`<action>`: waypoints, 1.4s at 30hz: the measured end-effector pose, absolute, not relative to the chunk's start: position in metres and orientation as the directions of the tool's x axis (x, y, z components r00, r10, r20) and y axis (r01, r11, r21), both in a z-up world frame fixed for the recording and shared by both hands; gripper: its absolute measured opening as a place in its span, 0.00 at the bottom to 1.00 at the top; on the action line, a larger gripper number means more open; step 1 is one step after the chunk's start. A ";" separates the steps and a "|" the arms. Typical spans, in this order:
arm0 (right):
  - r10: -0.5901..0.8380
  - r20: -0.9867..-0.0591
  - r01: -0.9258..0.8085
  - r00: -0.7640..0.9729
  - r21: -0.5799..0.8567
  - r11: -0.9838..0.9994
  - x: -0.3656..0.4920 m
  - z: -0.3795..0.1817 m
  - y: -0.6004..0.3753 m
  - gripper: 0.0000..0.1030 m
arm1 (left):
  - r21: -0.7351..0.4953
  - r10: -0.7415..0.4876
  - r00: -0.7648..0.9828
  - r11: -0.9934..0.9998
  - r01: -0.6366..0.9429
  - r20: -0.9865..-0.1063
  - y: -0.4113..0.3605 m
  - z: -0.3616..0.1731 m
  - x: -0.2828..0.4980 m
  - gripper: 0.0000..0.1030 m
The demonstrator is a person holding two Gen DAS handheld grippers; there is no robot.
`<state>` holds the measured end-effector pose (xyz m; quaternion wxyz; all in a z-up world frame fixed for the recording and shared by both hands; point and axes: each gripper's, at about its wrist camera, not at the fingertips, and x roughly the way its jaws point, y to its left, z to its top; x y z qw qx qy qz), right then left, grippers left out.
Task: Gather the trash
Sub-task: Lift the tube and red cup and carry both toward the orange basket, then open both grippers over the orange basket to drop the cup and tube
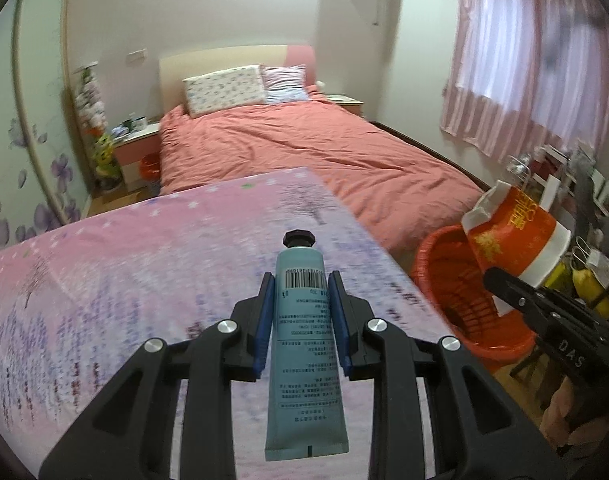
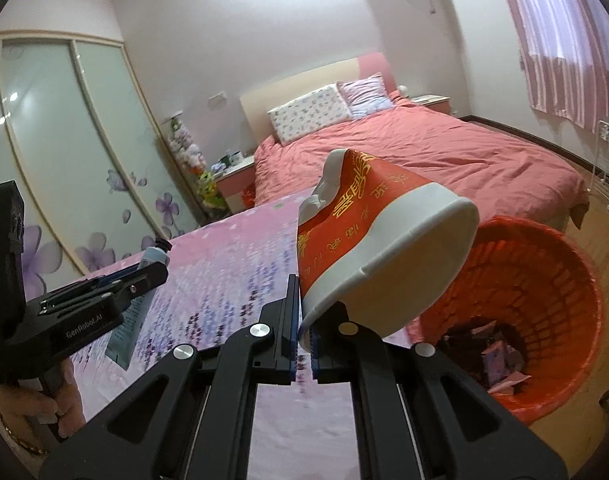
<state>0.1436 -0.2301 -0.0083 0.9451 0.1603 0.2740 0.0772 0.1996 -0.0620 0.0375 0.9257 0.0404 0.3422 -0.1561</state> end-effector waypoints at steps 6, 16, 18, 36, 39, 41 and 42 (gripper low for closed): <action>0.188 -0.496 0.002 0.848 0.359 0.933 0.140 -0.016 -0.259 0.05 | -0.027 -0.314 0.692 0.920 0.392 -0.650 -0.110 0.034 0.196 0.26; 0.135 -0.523 0.112 0.842 0.414 0.904 0.144 -0.036 -0.311 0.05 | -0.064 -0.427 0.608 0.848 0.526 -0.670 -0.201 0.016 0.197 0.26; 0.129 -0.530 0.129 0.838 0.423 0.897 0.147 -0.040 -0.319 0.05 | -0.073 -0.446 0.589 0.833 0.549 -0.674 -0.217 0.011 0.199 0.26; 0.175 -0.578 0.209 0.797 0.536 0.818 0.165 -0.085 -0.372 0.40 | -0.127 -0.453 0.513 0.826 0.549 -0.729 -0.276 -0.046 0.242 0.42; 0.169 -0.586 0.221 0.793 0.534 0.816 0.162 -0.087 -0.371 0.40 | -0.121 -0.428 0.525 0.845 0.521 -0.735 -0.264 -0.047 0.248 0.42; 0.161 -0.586 0.225 0.794 0.528 0.819 0.158 -0.085 -0.372 0.43 | -0.115 -0.408 0.545 0.863 0.493 -0.733 -0.251 -0.046 0.250 0.45; 0.147 -0.587 0.229 0.796 0.517 0.824 0.156 -0.082 -0.370 0.47 | -0.110 -0.398 0.556 0.870 0.480 -0.730 -0.245 -0.045 0.250 0.49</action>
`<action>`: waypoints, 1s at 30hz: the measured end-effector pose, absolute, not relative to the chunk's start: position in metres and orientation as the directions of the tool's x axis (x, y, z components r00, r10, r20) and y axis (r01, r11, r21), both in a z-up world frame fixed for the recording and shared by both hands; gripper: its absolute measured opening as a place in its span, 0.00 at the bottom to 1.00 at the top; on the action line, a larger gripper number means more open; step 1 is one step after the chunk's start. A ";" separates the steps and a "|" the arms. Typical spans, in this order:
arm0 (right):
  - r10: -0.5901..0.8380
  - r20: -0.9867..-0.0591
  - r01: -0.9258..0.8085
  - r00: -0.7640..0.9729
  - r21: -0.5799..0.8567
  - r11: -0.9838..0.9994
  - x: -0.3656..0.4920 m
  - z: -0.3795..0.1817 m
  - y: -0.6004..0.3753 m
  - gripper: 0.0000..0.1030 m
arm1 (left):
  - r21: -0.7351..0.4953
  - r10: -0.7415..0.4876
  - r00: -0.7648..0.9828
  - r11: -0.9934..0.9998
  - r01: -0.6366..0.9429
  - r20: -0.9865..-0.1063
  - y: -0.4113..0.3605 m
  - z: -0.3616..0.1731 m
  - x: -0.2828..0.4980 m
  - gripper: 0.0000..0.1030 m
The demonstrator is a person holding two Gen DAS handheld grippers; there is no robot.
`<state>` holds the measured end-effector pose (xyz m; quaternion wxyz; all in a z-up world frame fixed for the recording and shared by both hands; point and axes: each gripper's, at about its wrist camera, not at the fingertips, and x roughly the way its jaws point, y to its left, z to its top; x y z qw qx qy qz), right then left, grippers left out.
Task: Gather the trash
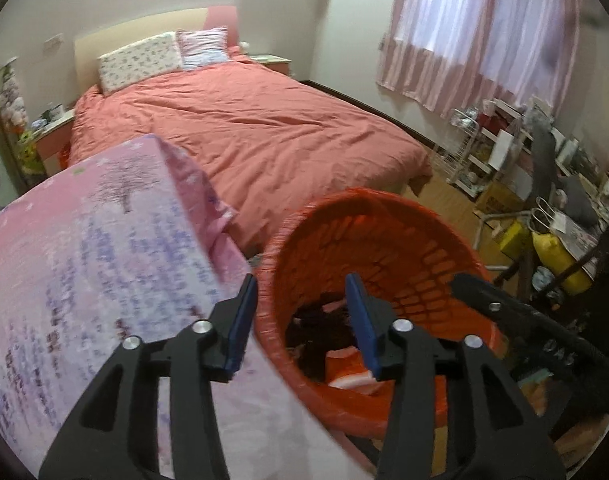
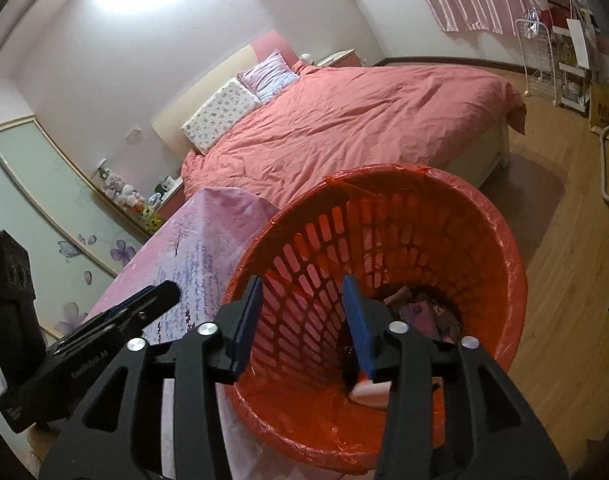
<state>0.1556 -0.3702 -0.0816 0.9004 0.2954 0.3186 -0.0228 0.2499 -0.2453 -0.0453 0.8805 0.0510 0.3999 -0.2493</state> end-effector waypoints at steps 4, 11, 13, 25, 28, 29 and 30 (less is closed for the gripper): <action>0.082 -0.579 0.237 0.811 0.454 0.859 0.145 -0.064 -0.364 0.63 | -0.085 -0.347 0.614 0.906 0.414 -0.709 -0.215 -0.035 0.243 0.64; -0.079 -0.503 0.250 0.861 0.283 0.926 0.106 -0.024 -0.329 0.97 | -0.009 -0.237 0.721 0.952 0.305 -0.651 -0.155 -0.005 0.205 0.87; -0.130 -0.478 0.266 0.869 0.230 0.936 0.092 -0.015 -0.318 0.98 | 0.039 -0.180 0.758 0.964 0.261 -0.627 -0.142 0.004 0.189 0.94; -0.292 -0.456 0.360 0.840 0.067 0.930 0.022 0.004 -0.262 0.98 | 0.074 -0.096 0.833 0.984 0.161 -0.545 -0.063 0.020 0.077 0.96; -0.335 -0.423 0.377 0.842 0.018 0.926 0.007 0.003 -0.241 0.98 | 0.067 -0.067 0.839 0.990 0.122 -0.540 -0.050 0.015 0.050 0.96; -0.366 -0.396 0.393 0.842 -0.012 0.919 0.000 0.002 -0.231 0.98 | 0.061 -0.060 0.841 0.992 0.110 -0.537 -0.046 0.014 0.043 0.96; -0.389 -0.372 0.408 0.843 -0.029 0.912 -0.003 0.001 -0.224 0.98 | 0.051 -0.060 0.843 0.993 0.103 -0.535 -0.043 0.014 0.037 0.96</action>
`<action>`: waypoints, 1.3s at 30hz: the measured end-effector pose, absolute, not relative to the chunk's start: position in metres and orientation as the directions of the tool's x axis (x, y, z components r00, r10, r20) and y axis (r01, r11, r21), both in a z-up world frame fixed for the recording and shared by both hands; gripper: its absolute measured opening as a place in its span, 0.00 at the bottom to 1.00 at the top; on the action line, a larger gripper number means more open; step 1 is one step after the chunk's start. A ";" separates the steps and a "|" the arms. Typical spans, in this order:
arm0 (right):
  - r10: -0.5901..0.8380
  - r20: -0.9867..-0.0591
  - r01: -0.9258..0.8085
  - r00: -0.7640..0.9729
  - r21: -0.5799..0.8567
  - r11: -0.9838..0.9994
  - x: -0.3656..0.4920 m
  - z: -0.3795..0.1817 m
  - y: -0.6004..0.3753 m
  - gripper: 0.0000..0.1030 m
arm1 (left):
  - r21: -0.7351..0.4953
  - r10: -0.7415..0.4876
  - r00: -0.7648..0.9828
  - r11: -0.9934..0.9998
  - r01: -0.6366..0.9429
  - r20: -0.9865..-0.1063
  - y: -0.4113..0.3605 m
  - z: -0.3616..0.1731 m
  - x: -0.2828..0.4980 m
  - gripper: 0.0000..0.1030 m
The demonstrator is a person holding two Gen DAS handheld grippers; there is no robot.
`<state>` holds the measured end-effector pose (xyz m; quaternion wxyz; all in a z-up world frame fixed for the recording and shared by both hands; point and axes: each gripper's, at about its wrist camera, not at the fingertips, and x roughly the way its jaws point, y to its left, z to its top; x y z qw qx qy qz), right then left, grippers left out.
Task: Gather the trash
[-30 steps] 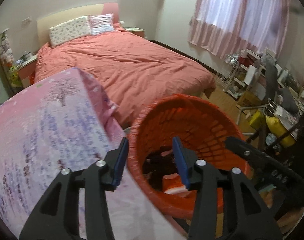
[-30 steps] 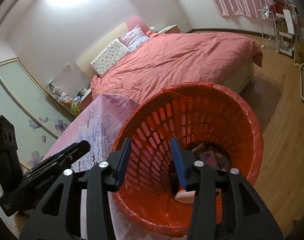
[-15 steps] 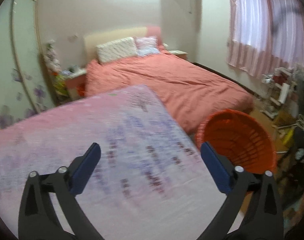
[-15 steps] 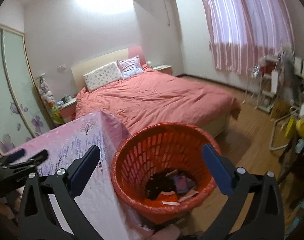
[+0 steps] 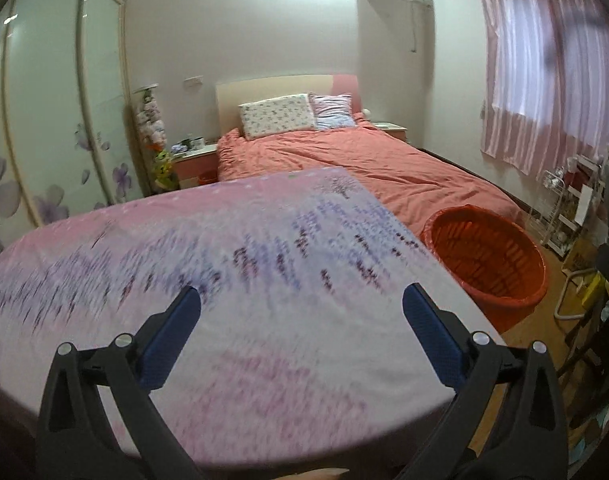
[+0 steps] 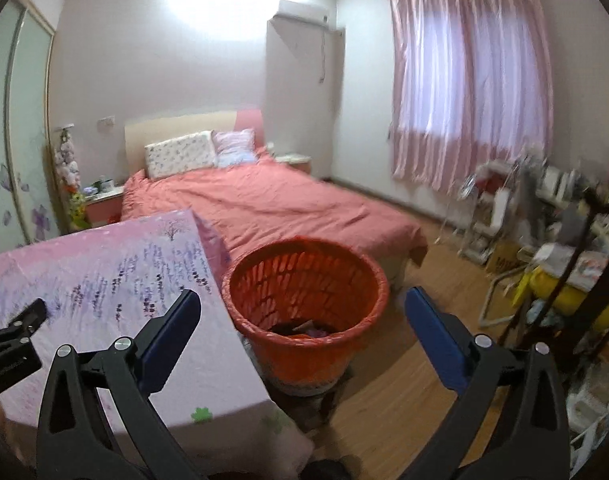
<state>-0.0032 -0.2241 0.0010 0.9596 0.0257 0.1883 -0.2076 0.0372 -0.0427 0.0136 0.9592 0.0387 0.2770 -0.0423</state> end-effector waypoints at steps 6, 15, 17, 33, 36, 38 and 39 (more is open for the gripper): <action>-0.366 -0.396 0.397 0.842 -0.004 0.918 -0.012 -0.002 -0.207 0.98 | 0.029 -0.058 0.865 0.996 0.084 -0.498 -0.028 0.012 0.003 0.96; -0.339 -0.469 0.375 0.816 -0.018 0.927 -0.014 -0.014 -0.194 0.98 | 0.002 -0.051 0.864 0.998 0.060 -0.501 -0.015 0.007 -0.017 0.96; -0.323 -0.492 0.370 0.808 -0.001 0.929 -0.014 -0.017 -0.194 0.98 | -0.004 -0.056 0.853 0.998 0.063 -0.519 -0.015 0.004 -0.017 0.96; -0.292 -0.542 0.380 0.788 0.055 0.924 -0.021 -0.020 -0.193 0.98 | -0.015 -0.050 0.844 0.999 0.050 -0.534 -0.014 0.001 -0.022 0.96; -0.309 -0.535 0.389 0.786 0.041 0.920 -0.021 -0.019 -0.193 0.98 | -0.003 -0.038 0.846 0.999 0.043 -0.532 -0.014 0.003 -0.022 0.96; -0.321 -0.534 0.399 0.782 0.033 0.916 -0.022 -0.019 -0.193 0.98 | 0.004 -0.031 0.846 0.999 0.039 -0.533 -0.016 0.004 -0.022 0.96; -0.324 -0.535 0.401 0.780 0.031 0.915 -0.021 -0.020 -0.194 0.98 | 0.006 -0.030 0.845 0.999 0.038 -0.534 -0.017 0.004 -0.022 0.96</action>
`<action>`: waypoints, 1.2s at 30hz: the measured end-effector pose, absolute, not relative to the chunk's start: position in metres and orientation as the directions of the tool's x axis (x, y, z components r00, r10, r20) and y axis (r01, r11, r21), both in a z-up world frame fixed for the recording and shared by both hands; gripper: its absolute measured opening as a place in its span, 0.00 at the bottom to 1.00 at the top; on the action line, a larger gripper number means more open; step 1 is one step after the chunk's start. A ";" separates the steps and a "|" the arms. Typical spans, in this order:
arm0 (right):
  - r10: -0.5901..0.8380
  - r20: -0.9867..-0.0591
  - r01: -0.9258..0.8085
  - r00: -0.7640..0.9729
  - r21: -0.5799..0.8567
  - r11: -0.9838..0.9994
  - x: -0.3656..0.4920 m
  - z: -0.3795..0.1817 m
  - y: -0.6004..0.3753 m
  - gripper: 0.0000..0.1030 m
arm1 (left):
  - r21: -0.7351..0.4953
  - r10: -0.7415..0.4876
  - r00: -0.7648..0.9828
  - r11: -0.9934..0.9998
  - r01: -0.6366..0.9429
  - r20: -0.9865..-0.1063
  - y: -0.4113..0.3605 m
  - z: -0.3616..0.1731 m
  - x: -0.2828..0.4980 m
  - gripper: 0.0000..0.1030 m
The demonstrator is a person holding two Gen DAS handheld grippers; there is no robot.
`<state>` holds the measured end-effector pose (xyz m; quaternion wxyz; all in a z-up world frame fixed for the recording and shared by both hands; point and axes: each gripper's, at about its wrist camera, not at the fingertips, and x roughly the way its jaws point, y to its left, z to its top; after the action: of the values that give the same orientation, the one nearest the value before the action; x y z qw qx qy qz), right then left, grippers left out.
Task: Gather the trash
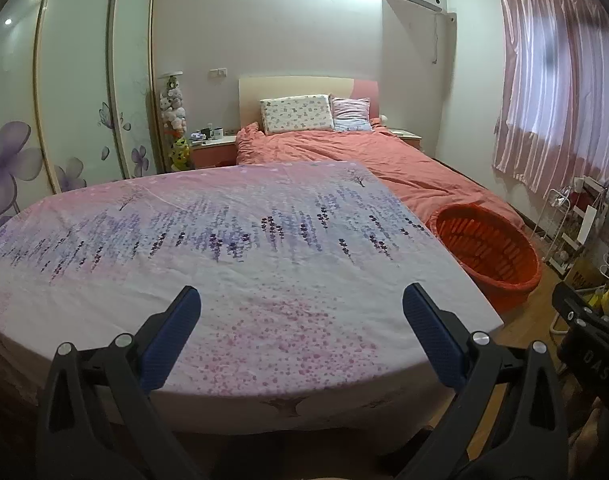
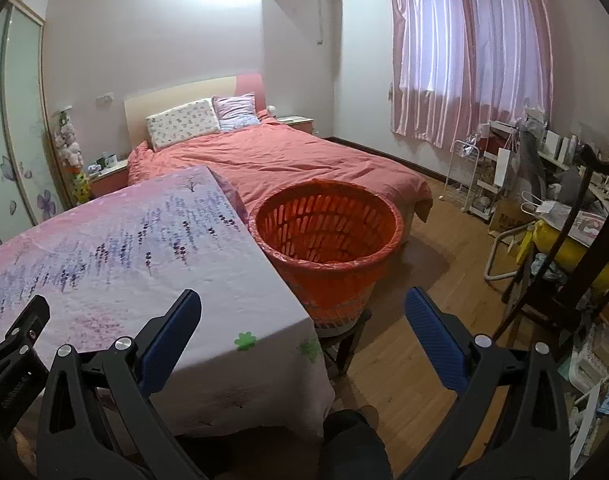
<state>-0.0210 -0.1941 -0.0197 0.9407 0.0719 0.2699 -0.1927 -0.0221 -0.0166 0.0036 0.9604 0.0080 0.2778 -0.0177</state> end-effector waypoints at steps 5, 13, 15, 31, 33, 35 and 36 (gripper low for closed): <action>-0.319 -0.545 0.399 0.775 0.031 0.916 -0.021 -0.021 -0.196 0.98 | 0.007 -0.032 0.841 0.999 0.043 -0.541 -0.019 0.003 -0.021 0.96; -0.312 -0.539 0.390 0.783 0.035 0.920 -0.022 -0.019 -0.195 0.98 | 0.017 -0.018 0.853 0.999 0.032 -0.522 -0.021 0.008 -0.026 0.96; -0.312 -0.537 0.391 0.783 0.035 0.920 -0.023 -0.018 -0.195 0.98 | 0.028 -0.005 0.857 0.999 0.023 -0.516 -0.022 0.009 -0.027 0.96; -0.312 -0.531 0.391 0.788 0.040 0.919 -0.021 -0.012 -0.194 0.98 | 0.048 0.026 0.862 0.999 -0.002 -0.506 -0.024 0.013 -0.029 0.96; -0.310 -0.530 0.389 0.789 0.040 0.921 -0.020 -0.011 -0.193 0.98 | 0.049 0.033 0.862 0.999 -0.009 -0.505 -0.023 0.014 -0.028 0.96; -0.308 -0.529 0.387 0.791 0.042 0.921 -0.020 -0.011 -0.193 0.98 | 0.049 0.039 0.863 0.999 -0.017 -0.504 -0.022 0.014 -0.028 0.96; -0.308 -0.528 0.386 0.791 0.042 0.921 -0.020 -0.010 -0.192 0.98 | 0.048 0.041 0.863 0.999 -0.020 -0.503 -0.021 0.014 -0.029 0.96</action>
<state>-0.0197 -0.1922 -0.0103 0.9435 0.0740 0.2654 -0.1840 -0.0285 -0.0211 0.0141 0.9649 0.0207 0.2612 0.0157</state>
